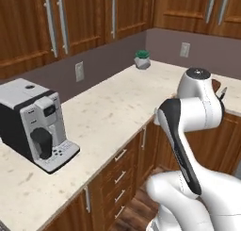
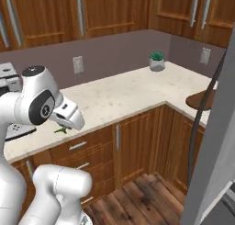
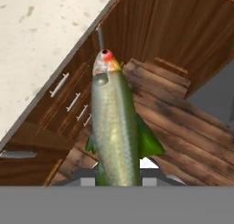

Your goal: Retrieve the fish from the fridge and place it on the cutting board.

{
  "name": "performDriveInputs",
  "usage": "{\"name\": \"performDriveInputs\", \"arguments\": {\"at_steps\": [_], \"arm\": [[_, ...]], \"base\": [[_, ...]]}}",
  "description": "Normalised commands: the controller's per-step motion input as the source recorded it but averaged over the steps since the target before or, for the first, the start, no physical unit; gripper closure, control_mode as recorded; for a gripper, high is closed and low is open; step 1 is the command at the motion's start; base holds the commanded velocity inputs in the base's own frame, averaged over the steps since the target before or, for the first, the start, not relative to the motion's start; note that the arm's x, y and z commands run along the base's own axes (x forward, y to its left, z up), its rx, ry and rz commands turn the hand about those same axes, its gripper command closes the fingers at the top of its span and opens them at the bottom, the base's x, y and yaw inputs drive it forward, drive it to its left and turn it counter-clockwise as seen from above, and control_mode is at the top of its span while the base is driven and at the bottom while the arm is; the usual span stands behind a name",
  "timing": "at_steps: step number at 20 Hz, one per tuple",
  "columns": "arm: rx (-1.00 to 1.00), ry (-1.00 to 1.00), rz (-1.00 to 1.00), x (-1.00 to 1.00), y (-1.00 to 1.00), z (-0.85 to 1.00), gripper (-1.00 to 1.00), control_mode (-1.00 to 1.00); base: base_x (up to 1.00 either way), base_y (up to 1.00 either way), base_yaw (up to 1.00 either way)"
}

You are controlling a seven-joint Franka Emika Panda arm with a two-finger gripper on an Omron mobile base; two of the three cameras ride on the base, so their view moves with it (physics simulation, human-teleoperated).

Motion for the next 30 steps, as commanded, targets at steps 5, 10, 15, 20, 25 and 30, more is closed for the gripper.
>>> {"name": "performDriveInputs", "arguments": {"at_steps": [5, 10, 15, 20, 25, 30], "arm": [[0.0, 0.0, 0.0, 0.0, 0.0, 0.0, 1.0, 1.0], [0.0, 0.0, 0.0, 0.0, 0.0, 0.0, 1.0, 1.0], [0.0, 0.0, 0.0, 0.0, 0.0, 0.0, 1.0, 1.0], [0.0, 0.0, 0.0, 0.0, 0.0, 0.0, 1.0, 1.0], [0.0, 0.0, 0.0, 0.0, 0.0, 0.0, 1.0, 1.0], [0.0, 0.0, 0.0, 0.0, 0.0, 0.0, 1.0, 1.0]], "base": [[0.69, 0.13, -0.51], [0.6, -0.05, -0.57], [0.71, 0.0, -0.49], [0.91, 0.22, -0.43], [0.58, 0.54, -0.29], [0.34, 0.13, -0.1]]}}
